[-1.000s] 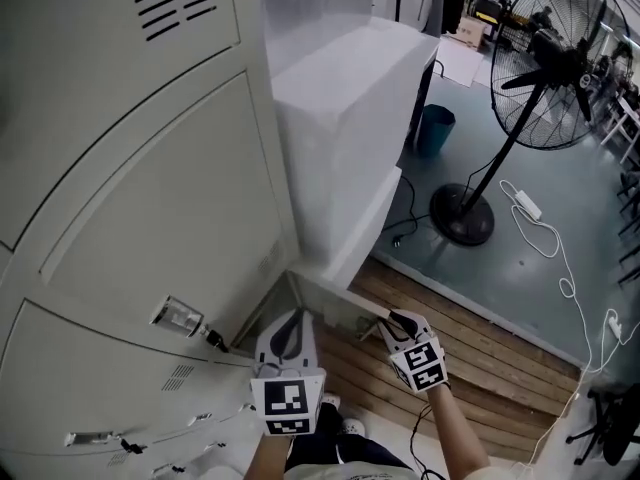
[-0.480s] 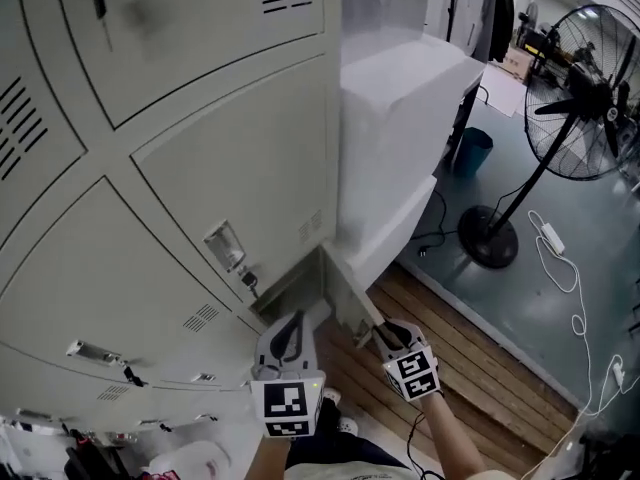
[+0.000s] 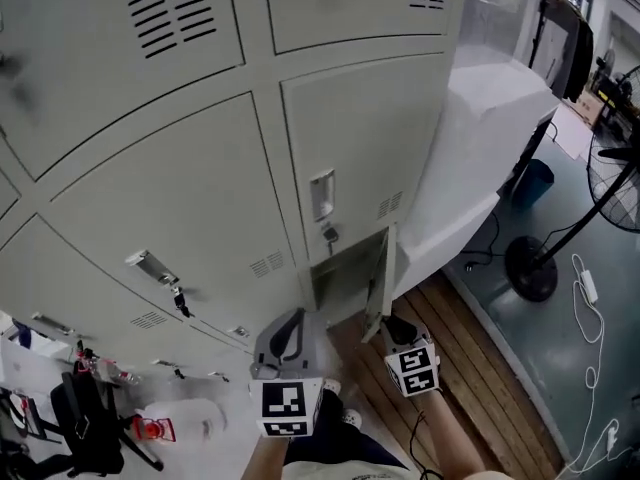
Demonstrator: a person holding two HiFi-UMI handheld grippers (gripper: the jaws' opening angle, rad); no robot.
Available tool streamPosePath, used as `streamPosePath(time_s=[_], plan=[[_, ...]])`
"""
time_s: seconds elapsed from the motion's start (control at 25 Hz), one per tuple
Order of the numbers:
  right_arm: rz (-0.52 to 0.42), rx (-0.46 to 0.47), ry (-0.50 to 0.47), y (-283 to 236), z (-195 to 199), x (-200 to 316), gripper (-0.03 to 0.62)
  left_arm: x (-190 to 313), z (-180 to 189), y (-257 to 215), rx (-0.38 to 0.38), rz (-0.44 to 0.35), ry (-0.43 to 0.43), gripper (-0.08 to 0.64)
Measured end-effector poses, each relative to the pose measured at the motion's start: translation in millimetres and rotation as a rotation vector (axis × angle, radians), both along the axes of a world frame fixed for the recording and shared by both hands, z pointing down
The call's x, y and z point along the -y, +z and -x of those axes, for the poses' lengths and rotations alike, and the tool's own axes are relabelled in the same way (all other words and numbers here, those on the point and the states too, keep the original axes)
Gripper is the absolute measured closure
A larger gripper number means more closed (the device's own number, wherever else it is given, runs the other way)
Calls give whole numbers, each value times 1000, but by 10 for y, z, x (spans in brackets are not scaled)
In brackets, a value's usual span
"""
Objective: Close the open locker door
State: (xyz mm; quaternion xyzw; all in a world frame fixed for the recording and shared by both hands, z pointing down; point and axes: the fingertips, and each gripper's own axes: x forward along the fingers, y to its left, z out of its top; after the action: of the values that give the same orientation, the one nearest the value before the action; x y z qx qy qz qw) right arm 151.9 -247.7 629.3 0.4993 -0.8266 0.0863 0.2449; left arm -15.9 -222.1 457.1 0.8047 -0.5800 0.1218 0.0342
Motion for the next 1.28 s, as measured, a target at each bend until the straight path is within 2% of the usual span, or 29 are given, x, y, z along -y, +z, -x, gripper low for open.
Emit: streamPosePath(time_s=[0.2, 0.52, 1.28], plan=[[-2, 7, -50, 23, 374, 147, 518, -63, 387, -57, 1, -18, -78, 558], [-3, -6, -71, 27, 749, 327, 525, 63, 736, -144, 2, -32, -67, 558], [-14, 7, -121, 21, 1473, 921, 530, 469, 983, -216, -10, -54, -41, 558]])
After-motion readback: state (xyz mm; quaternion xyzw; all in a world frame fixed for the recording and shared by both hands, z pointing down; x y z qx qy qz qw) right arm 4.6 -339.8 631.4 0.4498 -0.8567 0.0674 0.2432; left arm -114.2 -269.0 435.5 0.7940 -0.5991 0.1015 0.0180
